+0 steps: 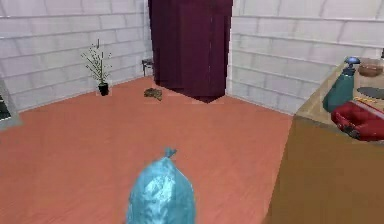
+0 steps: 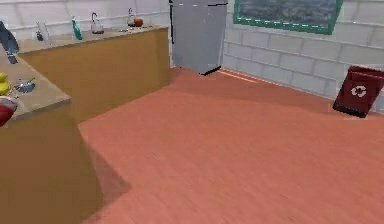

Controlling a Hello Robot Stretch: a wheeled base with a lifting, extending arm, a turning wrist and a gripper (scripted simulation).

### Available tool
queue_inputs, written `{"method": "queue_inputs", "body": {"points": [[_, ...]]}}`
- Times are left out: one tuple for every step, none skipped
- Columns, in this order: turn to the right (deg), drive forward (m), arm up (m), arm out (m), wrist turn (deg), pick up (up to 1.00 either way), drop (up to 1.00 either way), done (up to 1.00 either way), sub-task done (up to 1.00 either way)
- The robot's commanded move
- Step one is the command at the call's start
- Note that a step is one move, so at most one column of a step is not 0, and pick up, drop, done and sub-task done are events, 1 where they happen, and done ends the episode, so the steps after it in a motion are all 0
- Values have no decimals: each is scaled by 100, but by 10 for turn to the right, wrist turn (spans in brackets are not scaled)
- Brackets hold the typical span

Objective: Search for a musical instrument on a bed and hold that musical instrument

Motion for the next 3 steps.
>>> {"method": "queue_inputs", "body": {"points": [[-450, 0, 0, 0, 0, 0, 0, 0, 0], [-60, 0, 0, 0, 0, 0, 0, 0, 0], [0, 100, 0, 0, 0, 0, 0, 0, 0]]}}
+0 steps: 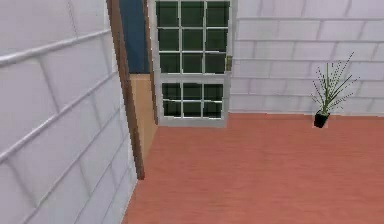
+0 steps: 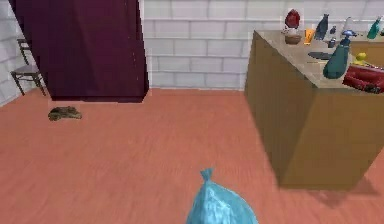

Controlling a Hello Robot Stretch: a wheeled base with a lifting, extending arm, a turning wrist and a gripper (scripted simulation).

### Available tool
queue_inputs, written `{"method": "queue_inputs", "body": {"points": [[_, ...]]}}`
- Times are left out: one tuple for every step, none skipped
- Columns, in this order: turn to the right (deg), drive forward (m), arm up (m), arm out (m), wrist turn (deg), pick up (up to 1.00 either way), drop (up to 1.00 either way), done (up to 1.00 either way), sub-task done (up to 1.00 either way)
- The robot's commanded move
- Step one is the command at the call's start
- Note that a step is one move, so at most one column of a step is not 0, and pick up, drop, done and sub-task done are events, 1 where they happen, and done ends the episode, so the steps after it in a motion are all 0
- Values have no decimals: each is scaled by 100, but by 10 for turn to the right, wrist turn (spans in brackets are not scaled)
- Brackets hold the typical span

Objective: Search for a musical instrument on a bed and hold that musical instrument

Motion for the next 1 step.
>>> {"method": "queue_inputs", "body": {"points": [[-30, 0, 0, 0, 0, 0, 0, 0, 0]]}}
